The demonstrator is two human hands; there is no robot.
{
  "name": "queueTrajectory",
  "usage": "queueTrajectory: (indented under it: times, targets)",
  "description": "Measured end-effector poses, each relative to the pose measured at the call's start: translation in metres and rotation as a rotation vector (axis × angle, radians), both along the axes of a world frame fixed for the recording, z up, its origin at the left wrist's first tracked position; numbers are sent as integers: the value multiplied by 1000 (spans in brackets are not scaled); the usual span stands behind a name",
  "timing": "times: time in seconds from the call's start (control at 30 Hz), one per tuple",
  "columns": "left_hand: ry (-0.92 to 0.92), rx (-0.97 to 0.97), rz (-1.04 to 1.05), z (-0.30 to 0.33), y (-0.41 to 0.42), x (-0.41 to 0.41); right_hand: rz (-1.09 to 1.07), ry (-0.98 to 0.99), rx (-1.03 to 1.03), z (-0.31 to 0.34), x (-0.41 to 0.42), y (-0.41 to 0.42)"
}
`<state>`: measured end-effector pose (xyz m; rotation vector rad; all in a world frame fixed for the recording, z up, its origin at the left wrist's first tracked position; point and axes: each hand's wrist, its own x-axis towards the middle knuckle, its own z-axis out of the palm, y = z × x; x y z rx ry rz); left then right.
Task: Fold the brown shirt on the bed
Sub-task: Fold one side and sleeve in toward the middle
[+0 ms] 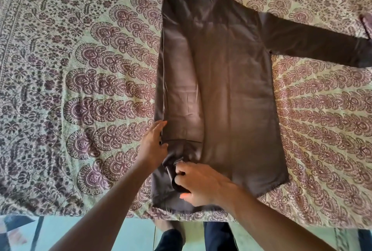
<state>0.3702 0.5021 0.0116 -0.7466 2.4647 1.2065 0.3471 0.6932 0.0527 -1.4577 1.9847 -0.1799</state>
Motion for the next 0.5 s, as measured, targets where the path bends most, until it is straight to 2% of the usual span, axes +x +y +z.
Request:
queueTrajectory:
  times: [0.13,0.2,0.27,0.33,0.37,0.4,0.43,0.5]
  targets:
    - [-9,-9,-45,-2,1,5,-36,-174,17,-2,7,7]
    - [-28,-23,-80,-2,3,8,-170,-259,5,-4,4,9]
    - [-41,-35,-99,-3,5,9,-458,-250,-142,-6,-8,9]
    - [-7,-60,-81,-5,6,5,-803,-53,-419,-18,-32,5]
    - [14,-75,-56,-6,6,-1,-957,59,-475,-23,-48,2]
    - [26,-81,-20,-6,6,-9,-1100,133,-446,-33,-68,-1]
    - [31,-81,13,-6,5,-19,-1236,122,-347,-38,-89,-7]
    - [9,-104,21,-4,1,-40,-1476,-193,-141,-43,-128,-22]
